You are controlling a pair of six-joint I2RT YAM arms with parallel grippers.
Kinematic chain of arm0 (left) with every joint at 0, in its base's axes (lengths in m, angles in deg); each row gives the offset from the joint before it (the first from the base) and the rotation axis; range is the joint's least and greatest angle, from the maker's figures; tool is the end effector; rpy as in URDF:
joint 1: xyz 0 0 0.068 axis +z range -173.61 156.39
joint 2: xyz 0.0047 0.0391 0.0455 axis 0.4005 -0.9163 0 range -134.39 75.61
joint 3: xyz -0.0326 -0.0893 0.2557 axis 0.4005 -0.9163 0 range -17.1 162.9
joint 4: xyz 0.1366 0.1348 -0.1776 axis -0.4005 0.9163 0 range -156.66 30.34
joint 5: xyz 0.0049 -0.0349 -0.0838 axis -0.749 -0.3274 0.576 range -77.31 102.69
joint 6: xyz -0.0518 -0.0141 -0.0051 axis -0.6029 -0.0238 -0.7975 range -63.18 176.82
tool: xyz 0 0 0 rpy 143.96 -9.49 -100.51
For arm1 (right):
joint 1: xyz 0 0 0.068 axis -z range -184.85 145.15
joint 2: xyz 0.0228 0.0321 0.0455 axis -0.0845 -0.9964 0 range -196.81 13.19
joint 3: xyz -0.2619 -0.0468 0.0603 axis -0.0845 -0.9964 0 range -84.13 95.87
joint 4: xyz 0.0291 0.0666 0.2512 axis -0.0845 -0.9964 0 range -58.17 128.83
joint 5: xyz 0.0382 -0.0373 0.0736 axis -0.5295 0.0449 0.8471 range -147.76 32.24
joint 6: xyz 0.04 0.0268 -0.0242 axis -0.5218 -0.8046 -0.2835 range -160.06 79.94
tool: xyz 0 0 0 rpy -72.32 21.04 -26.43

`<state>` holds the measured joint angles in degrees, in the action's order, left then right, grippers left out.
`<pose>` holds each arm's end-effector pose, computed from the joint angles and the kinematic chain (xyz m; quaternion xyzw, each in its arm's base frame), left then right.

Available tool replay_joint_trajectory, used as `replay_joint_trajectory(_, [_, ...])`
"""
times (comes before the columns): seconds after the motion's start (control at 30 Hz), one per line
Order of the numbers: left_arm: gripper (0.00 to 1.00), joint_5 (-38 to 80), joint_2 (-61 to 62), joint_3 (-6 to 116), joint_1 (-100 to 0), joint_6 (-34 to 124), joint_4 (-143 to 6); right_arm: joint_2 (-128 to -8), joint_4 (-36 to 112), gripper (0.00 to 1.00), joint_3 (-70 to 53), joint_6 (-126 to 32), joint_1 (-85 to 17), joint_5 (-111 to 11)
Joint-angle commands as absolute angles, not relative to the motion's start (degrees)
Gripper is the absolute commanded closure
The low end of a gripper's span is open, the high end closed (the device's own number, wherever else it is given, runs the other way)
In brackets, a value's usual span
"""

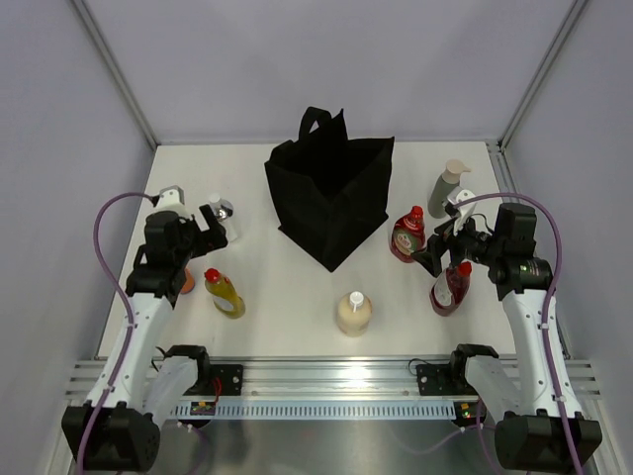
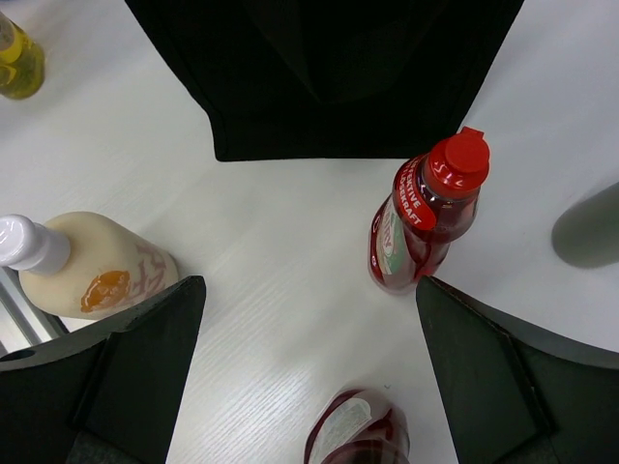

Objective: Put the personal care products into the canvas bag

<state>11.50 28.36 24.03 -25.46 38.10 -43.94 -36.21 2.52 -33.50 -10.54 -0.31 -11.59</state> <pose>0.1867 -0.0053 0.2880 -0.1315 0.8508 -0.0821 0.5022 0.1742 0.0119 0.3224 -0.3531 0.7579 0.2085 0.5074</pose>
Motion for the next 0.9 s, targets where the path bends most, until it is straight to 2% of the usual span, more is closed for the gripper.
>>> replay_joint_trajectory(0.0, [0.01, 11.73, 20.35, 28.24, -25.54, 42.4, -54.0, -35.94, 2.53, 0.0, -33.06, -8.86, -0.19, -9.6])
replay_joint_trajectory(0.2, [0.01, 9.79, 6.46, 32.74, -25.54, 47.06, -58.3, -34.88, 1.92, 0.01, -33.41, -8.33, -0.19, -10.12])
replay_joint_trajectory(0.57, [0.01, 11.99, -3.31, 27.73, -25.72, 50.14, -76.32, -34.44, 1.22, 0.0, -33.24, -7.8, -0.19, -8.81])
replay_joint_trajectory(0.87, [0.01, 9.8, -10.17, 31.15, -25.81, 50.4, -76.68, -34.18, 1.21, 0.01, -33.33, -7.63, -0.19, -8.46])
